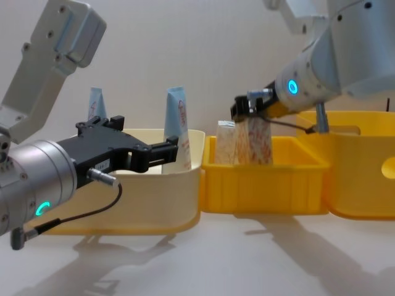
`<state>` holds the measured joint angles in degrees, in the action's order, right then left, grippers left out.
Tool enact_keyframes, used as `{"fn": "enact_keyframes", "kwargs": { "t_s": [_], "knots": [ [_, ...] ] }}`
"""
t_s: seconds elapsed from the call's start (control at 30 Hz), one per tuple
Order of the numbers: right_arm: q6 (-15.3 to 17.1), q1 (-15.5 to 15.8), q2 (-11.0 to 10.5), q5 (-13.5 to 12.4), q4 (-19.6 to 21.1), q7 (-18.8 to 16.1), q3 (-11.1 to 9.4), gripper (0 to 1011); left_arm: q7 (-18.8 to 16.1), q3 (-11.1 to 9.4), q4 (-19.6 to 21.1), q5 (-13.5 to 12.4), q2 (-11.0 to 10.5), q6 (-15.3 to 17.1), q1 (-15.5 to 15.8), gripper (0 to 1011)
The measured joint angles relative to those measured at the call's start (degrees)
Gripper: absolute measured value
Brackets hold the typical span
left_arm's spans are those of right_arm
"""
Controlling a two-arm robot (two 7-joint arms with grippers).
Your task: Bimanual collaborative sorting of washing and personal care products
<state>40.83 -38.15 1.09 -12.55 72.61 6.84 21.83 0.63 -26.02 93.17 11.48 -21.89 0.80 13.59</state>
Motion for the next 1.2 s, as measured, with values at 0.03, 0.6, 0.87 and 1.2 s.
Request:
{"fn": "enact_keyframes", "kwargs": {
  "t_s": [0.03,0.6,0.87,1.2],
  "knots": [
    [-0.6,-0.1,0.0,0.1,0.4,-0.1,-0.1,443,0.0,0.0,0.0,0.0,0.0,0.0,0.0,1002],
    [-8.7,-1.6,-1.0,1.6,4.7,-0.5,-2.1,443,0.0,0.0,0.0,0.0,0.0,0.0,0.0,1002],
    [-13.0,-3.1,-2.1,3.5,5.7,1.3,-3.8,443,0.0,0.0,0.0,0.0,0.0,0.0,0.0,1002],
    [-16.2,-5.0,-3.6,6.2,5.1,4.6,-6.2,443,0.0,0.0,0.0,0.0,0.0,0.0,0.0,1002]
  ]
}}
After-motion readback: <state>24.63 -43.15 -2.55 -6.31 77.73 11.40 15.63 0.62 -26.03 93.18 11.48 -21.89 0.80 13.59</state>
